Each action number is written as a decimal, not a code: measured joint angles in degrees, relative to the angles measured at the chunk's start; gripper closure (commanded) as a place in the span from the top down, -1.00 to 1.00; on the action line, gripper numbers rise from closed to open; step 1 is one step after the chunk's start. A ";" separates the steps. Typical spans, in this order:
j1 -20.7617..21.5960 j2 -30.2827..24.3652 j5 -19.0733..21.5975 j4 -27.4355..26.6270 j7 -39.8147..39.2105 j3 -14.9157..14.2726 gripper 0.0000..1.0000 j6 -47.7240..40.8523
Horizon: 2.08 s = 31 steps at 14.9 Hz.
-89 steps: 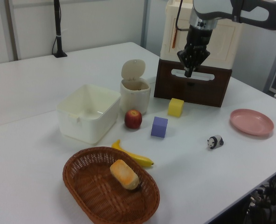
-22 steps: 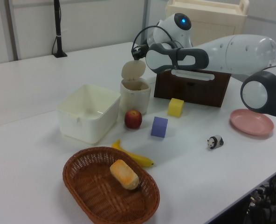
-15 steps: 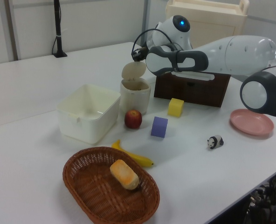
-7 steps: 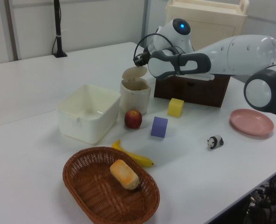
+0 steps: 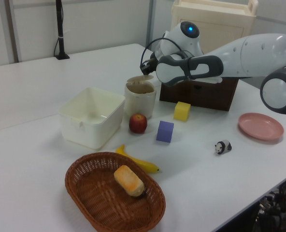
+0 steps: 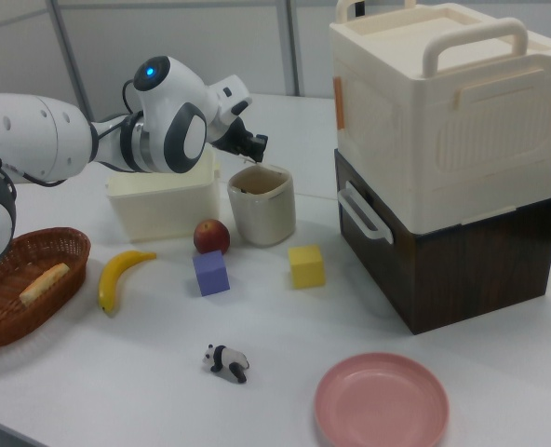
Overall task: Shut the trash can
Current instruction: 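Press the lid down onto the trash can rim with the gripper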
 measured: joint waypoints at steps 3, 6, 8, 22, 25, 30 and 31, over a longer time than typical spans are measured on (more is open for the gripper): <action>0.25 -0.15 -0.38 -1.09 0.00 0.04 -0.98 0.00; 0.25 -0.14 -1.01 -1.75 -0.05 0.05 -0.98 0.00; 0.27 -0.14 -1.34 -2.17 -0.06 0.07 -0.98 0.00; 0.32 -0.52 -2.92 -5.06 -0.25 0.14 -0.99 0.00; 0.32 -0.59 -3.17 -5.21 -0.27 0.17 -0.99 0.00; 0.40 -0.53 -4.53 -5.45 -0.27 0.17 -0.99 0.03; 0.40 -0.48 -4.99 -5.44 -0.27 0.17 -0.99 0.21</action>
